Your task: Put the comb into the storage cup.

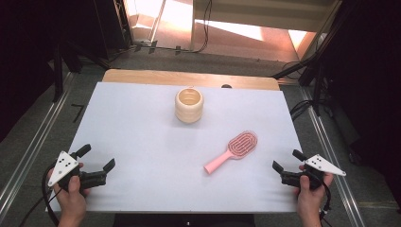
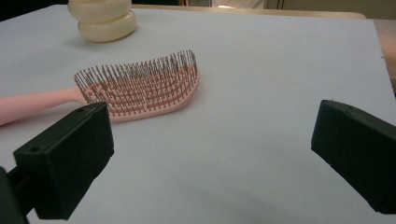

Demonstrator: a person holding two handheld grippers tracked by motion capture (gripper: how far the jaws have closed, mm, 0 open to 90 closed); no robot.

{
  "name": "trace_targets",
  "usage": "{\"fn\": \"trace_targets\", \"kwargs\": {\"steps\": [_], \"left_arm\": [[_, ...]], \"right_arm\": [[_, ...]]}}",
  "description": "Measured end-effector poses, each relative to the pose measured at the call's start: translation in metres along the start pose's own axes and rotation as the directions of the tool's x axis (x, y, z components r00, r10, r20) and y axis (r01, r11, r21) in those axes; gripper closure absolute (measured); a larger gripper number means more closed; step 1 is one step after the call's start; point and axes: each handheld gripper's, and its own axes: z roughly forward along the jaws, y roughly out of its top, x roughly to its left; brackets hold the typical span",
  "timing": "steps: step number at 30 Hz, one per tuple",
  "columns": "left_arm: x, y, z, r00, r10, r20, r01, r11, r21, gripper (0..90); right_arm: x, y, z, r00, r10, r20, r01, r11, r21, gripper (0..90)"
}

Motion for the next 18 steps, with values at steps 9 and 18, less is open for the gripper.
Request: {"fn": "trace_targets", "kwargs": {"steps": [9,18], "left_arm": [[0.0,0.0,0.0,1.0,-0.001,0.003,0.001,1.0,-0.003,0.0],[-0.001,0.0,0.001,0.9999,0.009,0.006,-0.009,1.0,0.002,0.1]], "right_arm": [[0.005,0.001,0.002,0.9988,-0.037,-0.031,0.038,0.999,0.034,0.0],[0.011,0.004,0.002,0.988,-0.057,-0.144,0.064,0.997,0.044,33.5]]}}
